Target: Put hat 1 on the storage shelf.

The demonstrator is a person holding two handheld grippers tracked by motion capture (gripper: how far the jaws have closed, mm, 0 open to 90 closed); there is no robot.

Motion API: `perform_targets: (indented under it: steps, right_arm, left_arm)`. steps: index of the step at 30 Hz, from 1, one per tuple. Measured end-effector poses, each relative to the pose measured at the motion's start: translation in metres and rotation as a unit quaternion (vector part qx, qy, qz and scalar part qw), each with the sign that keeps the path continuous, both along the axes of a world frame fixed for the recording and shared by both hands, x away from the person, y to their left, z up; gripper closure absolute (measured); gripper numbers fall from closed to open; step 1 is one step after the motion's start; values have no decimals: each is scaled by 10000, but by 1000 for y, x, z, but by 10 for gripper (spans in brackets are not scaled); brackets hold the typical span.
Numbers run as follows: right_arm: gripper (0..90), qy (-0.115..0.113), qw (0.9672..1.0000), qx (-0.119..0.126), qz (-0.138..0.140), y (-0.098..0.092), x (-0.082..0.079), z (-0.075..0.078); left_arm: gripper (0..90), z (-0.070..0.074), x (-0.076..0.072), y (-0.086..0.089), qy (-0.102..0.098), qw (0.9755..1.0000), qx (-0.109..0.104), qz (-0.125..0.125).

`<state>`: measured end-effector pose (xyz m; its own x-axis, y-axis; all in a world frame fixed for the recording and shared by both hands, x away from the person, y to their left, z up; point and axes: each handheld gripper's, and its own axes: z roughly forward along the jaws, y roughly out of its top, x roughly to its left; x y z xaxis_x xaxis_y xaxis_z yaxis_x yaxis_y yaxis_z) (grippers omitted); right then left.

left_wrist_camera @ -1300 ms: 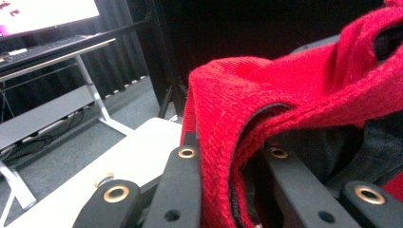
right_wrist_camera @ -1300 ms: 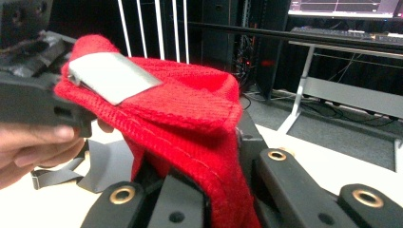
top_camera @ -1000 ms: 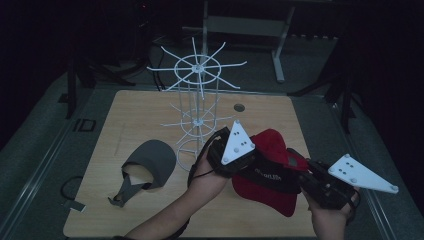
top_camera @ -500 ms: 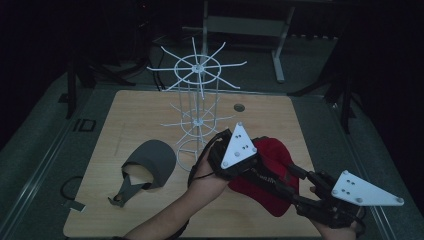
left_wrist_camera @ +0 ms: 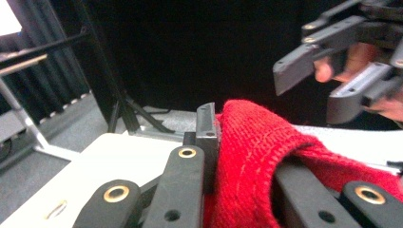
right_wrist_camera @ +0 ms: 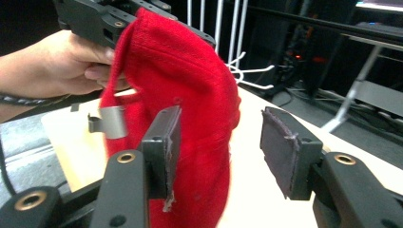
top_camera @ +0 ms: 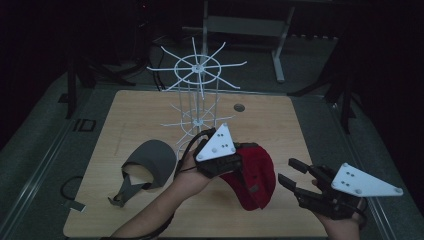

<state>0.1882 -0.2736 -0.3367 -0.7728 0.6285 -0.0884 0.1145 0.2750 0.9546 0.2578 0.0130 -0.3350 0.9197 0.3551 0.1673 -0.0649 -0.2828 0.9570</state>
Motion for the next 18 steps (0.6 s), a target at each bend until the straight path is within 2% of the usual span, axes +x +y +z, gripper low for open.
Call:
perform_targets:
  steps: [1,2,3,4,7,12,13,14,18]
  right_arm:
    - [492,6,10000,5,77,1,3,0]
    - [495,34,9999,4,122,3,7,0]
    - [495,42,9997,-30,227,6,10,0]
    - [496,44,9996,-29,271,8,12,0]
    - [512,35,9994,-123,317,15,14,1]
    - [585,-25,9976,-102,682,22,12,4]
    - [677,-24,9970,-169,761,23,11,5]
    - [677,-24,9970,-169,761,23,11,5]
    - [837,-8,9964,-244,814,23,10,7]
  left_arm:
    - [848,0,2,3,59,9996,-59,-287]
    - [847,0,3,6,52,9988,-109,-471]
    - [847,0,3,8,30,9989,-87,-469]
    - [848,1,3,9,49,9981,-112,-597]
    - [847,3,1,10,11,9976,-119,-681]
    - [847,6,-6,5,-76,9964,-63,-842]
    - [847,6,-7,3,-80,9960,-73,-889]
    - [847,6,-8,2,-101,9958,-66,-905]
    - [846,7,-6,2,-74,9955,-33,-944]
